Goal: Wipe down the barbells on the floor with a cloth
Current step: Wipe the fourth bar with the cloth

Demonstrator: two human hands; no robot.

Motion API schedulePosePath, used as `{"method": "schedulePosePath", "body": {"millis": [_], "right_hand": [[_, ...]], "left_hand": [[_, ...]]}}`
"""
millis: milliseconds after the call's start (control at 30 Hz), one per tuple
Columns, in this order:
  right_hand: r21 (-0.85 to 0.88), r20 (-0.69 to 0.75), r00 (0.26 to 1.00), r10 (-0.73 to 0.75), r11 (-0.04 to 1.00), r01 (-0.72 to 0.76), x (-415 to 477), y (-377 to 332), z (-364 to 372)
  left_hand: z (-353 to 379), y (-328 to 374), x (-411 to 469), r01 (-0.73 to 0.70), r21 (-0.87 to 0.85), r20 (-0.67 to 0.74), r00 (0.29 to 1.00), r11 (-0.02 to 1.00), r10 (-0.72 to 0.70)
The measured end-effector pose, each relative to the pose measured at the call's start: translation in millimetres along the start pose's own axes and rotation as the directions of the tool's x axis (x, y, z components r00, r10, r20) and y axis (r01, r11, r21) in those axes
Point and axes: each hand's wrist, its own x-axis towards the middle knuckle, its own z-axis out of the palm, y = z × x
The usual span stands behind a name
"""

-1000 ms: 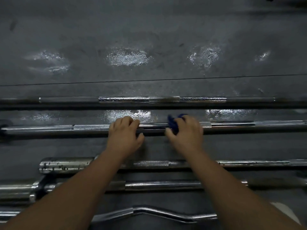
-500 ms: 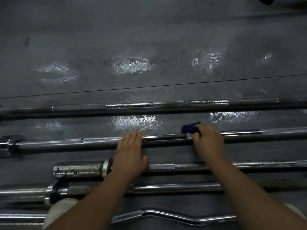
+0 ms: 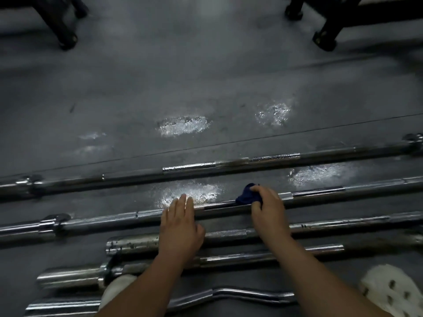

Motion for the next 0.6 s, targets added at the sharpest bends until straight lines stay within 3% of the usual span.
{"method": "schedulePosePath", "body": {"millis": [400, 600], "right_hand": [[-0.022, -0.053, 0.991, -0.121, 0.993, 0.12, -81.1, -116.1, -61.4], [-0.206, -0.089, 0.946, -0.311, 0.935, 0.288, -117.0, -176.8, -101.5]], "left_hand": [[-118.1, 7.5, -78.1, -0.111, 0.0, -0.21, 0.972, 0.994, 0.109], [-174.0, 11.8, -120.1, -0.182, -0.031, -0.339, 0.927, 0.983, 0.161]]}}
